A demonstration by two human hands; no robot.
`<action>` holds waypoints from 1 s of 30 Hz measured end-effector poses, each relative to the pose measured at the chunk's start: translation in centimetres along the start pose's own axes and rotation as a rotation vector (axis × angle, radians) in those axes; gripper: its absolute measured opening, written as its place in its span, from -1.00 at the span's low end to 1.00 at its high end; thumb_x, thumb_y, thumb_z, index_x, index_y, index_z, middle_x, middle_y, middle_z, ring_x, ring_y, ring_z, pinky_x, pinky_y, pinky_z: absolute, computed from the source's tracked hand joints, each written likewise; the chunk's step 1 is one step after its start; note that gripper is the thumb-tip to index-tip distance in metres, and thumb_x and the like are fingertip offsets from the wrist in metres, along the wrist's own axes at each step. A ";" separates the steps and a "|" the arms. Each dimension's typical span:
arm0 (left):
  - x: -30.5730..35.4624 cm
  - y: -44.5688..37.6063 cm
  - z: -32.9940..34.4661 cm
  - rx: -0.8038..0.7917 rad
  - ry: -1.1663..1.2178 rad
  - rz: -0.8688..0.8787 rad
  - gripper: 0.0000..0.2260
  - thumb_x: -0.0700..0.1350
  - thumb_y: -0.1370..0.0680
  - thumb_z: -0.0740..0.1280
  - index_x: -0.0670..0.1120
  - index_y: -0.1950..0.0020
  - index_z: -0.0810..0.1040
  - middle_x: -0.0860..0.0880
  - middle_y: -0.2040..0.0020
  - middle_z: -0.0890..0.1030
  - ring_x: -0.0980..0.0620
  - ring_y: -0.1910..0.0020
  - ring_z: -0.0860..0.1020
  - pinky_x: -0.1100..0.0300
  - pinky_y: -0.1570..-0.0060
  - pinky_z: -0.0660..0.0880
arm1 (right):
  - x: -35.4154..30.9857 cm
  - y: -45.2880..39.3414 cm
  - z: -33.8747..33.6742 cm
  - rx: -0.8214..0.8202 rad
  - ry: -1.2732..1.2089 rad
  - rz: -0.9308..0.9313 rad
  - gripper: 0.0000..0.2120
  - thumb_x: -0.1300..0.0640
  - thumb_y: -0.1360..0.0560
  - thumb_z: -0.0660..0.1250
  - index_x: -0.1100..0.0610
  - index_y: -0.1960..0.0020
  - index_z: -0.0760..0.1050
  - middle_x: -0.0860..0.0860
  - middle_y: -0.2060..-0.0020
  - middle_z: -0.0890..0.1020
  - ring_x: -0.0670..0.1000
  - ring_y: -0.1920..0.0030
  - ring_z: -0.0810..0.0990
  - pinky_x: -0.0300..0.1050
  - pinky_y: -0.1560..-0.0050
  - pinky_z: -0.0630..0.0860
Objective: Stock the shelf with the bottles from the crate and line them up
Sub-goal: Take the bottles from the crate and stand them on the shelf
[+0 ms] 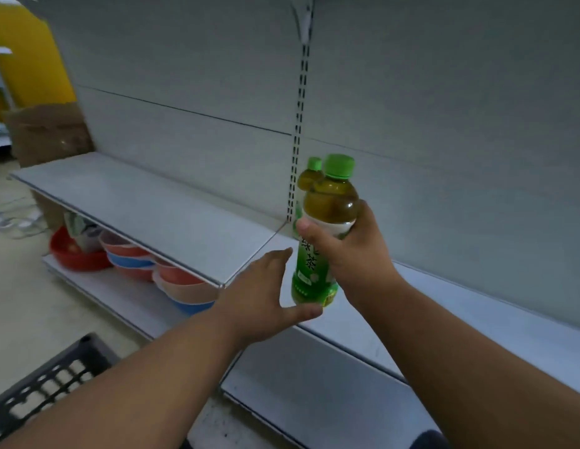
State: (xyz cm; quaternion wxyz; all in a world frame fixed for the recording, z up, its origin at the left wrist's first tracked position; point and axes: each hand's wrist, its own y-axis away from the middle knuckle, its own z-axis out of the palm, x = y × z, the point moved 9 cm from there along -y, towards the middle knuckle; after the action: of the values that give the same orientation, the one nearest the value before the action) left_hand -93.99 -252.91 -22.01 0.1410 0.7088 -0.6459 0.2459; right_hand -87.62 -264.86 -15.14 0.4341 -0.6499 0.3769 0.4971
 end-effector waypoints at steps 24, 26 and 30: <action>-6.6 -14.6 12.4 -0.089 -0.446 0.129 0.03 0.52 -0.33 -0.22 -0.16 -0.59 -0.11 -0.15 -0.60 -0.11 -0.05 -0.57 -0.16 -0.03 -0.52 -0.13 | 12.6 -14.3 -4.2 0.163 0.497 0.145 -0.27 -0.09 -0.16 0.65 -0.03 -0.24 0.43 -0.08 -0.05 0.64 0.00 -0.04 0.64 0.11 -0.06 0.64; -6.5 -14.6 12.3 -0.075 -0.434 0.123 0.01 0.51 -0.35 -0.18 -0.15 -0.59 -0.13 -0.14 -0.60 -0.12 -0.03 -0.57 -0.17 -0.01 -0.52 -0.14 | 12.4 -15.7 -4.2 0.203 0.517 0.145 -0.32 -0.04 -0.21 0.66 0.00 -0.23 0.44 -0.06 -0.06 0.64 0.02 -0.05 0.64 0.10 -0.07 0.63; -6.7 -14.6 12.4 -0.088 -0.406 0.109 -0.03 0.51 -0.42 -0.08 -0.12 -0.59 -0.21 -0.10 -0.60 -0.21 0.00 -0.56 -0.23 0.00 -0.52 -0.16 | 12.3 -18.3 -4.3 0.283 0.564 0.135 -0.33 -0.05 -0.23 0.66 0.05 -0.22 0.44 -0.01 -0.09 0.62 0.06 -0.06 0.63 0.12 -0.06 0.63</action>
State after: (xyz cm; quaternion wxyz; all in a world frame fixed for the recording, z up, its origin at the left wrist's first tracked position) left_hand -77.85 -251.83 -34.21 0.0254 0.7012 -0.7084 0.0770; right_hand -66.68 -263.45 -23.09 0.3645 -0.6690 0.5899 0.2675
